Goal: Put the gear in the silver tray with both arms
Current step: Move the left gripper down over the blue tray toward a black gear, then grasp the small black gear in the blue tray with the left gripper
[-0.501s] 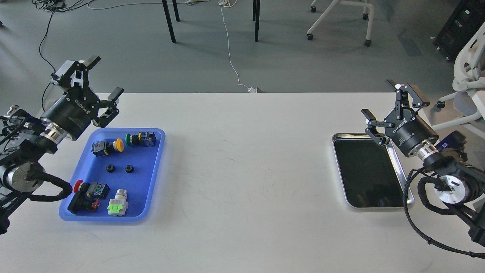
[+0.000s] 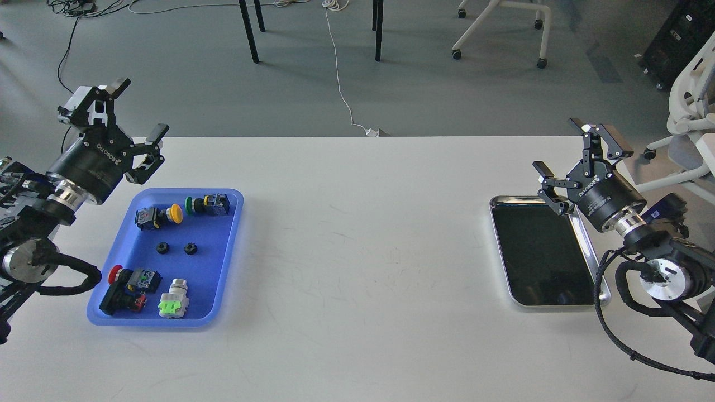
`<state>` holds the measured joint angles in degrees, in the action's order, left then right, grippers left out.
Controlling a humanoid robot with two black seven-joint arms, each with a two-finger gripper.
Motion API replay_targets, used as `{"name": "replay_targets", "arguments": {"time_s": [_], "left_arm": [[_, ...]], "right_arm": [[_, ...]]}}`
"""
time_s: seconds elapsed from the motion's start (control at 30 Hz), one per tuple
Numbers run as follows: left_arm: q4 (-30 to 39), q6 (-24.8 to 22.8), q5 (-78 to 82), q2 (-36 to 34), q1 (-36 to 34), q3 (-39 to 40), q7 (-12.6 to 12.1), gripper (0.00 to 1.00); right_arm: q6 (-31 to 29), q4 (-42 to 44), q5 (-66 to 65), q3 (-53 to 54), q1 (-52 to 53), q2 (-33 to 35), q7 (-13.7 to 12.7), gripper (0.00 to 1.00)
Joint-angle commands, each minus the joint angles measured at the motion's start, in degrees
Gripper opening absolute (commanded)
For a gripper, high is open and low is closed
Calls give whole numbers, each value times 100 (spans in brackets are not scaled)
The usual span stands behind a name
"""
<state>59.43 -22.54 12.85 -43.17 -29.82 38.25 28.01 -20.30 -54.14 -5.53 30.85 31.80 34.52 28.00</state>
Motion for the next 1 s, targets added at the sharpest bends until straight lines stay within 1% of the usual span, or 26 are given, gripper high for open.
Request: {"name": "replay_targets", "arguments": {"time_s": [0.0,0.03,0.13,0.23,0.33,0.4,0.47,0.57,0.63,0.73,0.8,0.97], "left_arm": [[-19,-66,812,-165,-103,-37,-1,98],[-19,-110,1373,-227,-112,-37,-1,98],[34,-546,3533,-376,-173,-11,-1,98],[279,-546,5915,-377,-288,-19,-1,98],[525,-546,7657,-377,-297,-37,-1,98],[605,-331,8607,-377,-297,-81,-1,98],[605,2,9486,-386,-271,-151,-1,97],[553,451,10472,-377,-305,-492,-1,96],[535,627,10965,-385,-410,-765,-1,95],[474,760,11215,-377,-560,-1126,-1,94],[307,847,11215,-333,-613,-1267,-1,93],[-167,962,11215,-105,-613,-1320,-1,82]], "right_arm": [[0,9,-1,0,20,2,0,99],[0,0,-1,0,20,2,0,99],[0,9,-1,0,28,2,0,99],[0,9,-1,-9,28,2,0,99],[0,9,-1,-9,28,10,0,99],[0,0,-1,-9,20,28,0,99],[0,0,-1,-9,20,37,0,99],[0,0,-1,-9,20,46,0,99],[0,0,-1,-9,20,46,0,99],[0,0,-1,-9,11,37,0,99],[0,0,-1,-18,11,37,0,99],[0,0,-1,-18,-16,37,0,99]]}}
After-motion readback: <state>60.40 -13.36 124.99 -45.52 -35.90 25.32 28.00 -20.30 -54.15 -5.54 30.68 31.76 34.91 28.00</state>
